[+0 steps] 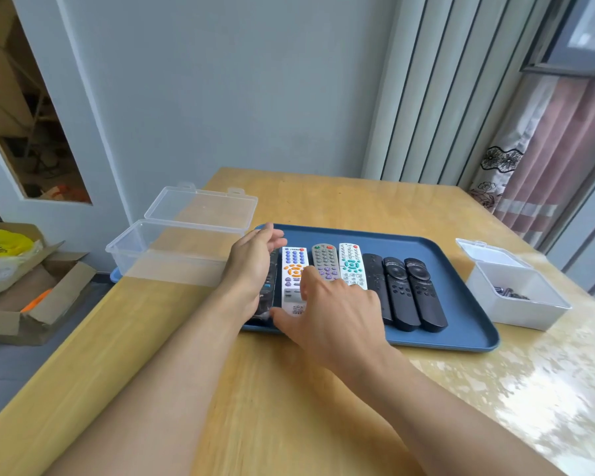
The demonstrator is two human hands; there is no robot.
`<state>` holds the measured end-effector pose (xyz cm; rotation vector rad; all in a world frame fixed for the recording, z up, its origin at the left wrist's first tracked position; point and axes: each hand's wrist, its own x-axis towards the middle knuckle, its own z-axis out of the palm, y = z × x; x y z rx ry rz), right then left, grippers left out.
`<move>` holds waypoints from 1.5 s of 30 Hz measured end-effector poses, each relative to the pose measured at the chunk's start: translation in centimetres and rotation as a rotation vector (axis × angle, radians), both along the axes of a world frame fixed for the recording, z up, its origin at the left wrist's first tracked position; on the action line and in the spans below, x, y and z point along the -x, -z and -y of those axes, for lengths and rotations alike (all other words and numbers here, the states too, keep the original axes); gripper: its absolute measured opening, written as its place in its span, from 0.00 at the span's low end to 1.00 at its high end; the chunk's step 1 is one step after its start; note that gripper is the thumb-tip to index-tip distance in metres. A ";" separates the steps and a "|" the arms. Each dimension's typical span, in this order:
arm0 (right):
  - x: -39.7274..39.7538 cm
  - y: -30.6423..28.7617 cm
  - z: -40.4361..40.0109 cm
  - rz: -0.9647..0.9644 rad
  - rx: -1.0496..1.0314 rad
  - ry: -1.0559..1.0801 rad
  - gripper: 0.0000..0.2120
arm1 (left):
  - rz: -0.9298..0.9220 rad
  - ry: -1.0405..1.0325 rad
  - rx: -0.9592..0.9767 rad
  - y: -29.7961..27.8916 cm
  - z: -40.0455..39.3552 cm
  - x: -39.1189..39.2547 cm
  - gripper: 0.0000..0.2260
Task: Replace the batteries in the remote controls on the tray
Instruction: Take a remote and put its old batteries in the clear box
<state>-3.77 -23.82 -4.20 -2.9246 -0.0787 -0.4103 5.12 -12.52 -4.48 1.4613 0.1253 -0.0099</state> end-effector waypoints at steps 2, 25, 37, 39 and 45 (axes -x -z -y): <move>-0.1 -0.3 0.2 0.035 -0.051 0.015 0.21 | -0.006 -0.017 0.003 -0.1 0.2 0.1 0.15; -1.8 -3.4 5.7 -0.301 -1.457 -0.097 0.17 | 0.178 0.186 0.216 -1.4 2.6 2.8 0.09; -2.0 -1.4 4.9 -0.026 -0.927 -0.009 0.27 | 0.130 0.218 0.489 -1.3 3.0 3.4 0.10; -1.8 -1.3 4.6 -0.175 -0.953 -0.036 0.27 | 0.164 0.198 0.480 -1.3 3.0 3.3 0.11; -1.9 -1.5 4.6 -0.192 -1.360 -0.072 0.17 | 0.243 0.147 0.567 -1.1 3.0 2.9 0.12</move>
